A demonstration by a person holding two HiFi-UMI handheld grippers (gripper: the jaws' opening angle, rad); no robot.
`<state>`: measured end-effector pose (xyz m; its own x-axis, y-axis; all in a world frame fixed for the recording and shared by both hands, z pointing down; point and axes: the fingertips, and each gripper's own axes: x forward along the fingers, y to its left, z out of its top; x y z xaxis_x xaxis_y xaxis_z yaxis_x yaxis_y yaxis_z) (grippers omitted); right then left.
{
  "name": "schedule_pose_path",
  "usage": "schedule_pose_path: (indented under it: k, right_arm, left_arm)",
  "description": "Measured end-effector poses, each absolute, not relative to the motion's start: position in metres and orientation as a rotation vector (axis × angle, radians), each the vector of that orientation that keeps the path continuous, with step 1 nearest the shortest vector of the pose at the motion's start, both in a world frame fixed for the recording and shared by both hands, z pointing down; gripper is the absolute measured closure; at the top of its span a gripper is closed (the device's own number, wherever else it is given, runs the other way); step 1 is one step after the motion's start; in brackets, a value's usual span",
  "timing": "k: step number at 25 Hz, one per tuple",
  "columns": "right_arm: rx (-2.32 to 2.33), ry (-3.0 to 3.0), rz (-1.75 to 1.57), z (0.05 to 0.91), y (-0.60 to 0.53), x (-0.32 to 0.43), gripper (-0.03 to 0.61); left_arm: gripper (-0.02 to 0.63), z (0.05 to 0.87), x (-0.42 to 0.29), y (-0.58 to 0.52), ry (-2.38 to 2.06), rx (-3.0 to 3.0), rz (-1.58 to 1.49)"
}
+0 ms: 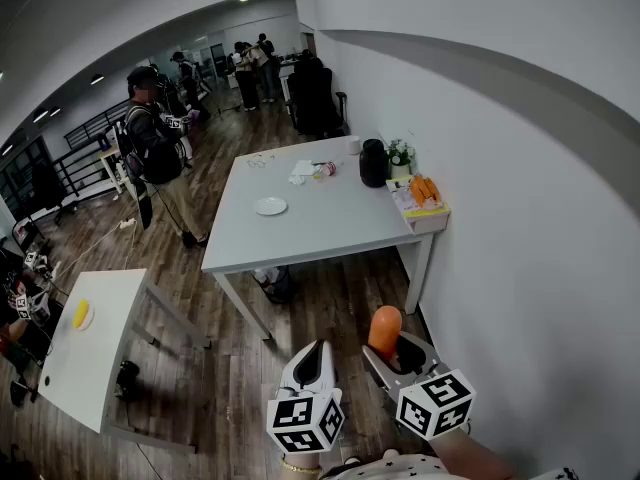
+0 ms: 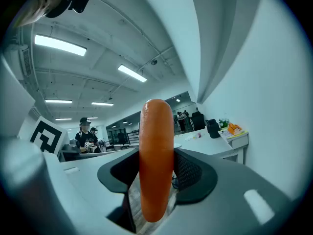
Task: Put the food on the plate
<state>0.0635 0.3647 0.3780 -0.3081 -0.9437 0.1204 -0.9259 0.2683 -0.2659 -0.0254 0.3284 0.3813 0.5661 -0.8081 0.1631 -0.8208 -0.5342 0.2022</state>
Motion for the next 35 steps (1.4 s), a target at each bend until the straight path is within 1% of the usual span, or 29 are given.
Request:
schedule_pose_path:
  k: [20, 26, 35]
  right_arm:
    - [-1.737, 2.503, -0.476, 0.398, 0.323, -0.007, 0.365]
    - [-1.688, 2.54, -0.498, 0.407, 0.263, -0.007, 0.365]
    - [-1.581, 2.633, -0.423, 0.389, 0.115, 0.022, 0.365]
  left_arm:
    - [0.606, 0.409, -0.098, 0.292, -1.407, 2.489, 0.095]
    - [0.606, 0.418, -0.1, 0.236, -1.454, 2.46, 0.099]
    - [0.606, 0.397, -0.068, 0.098, -1.557, 2.445, 0.038]
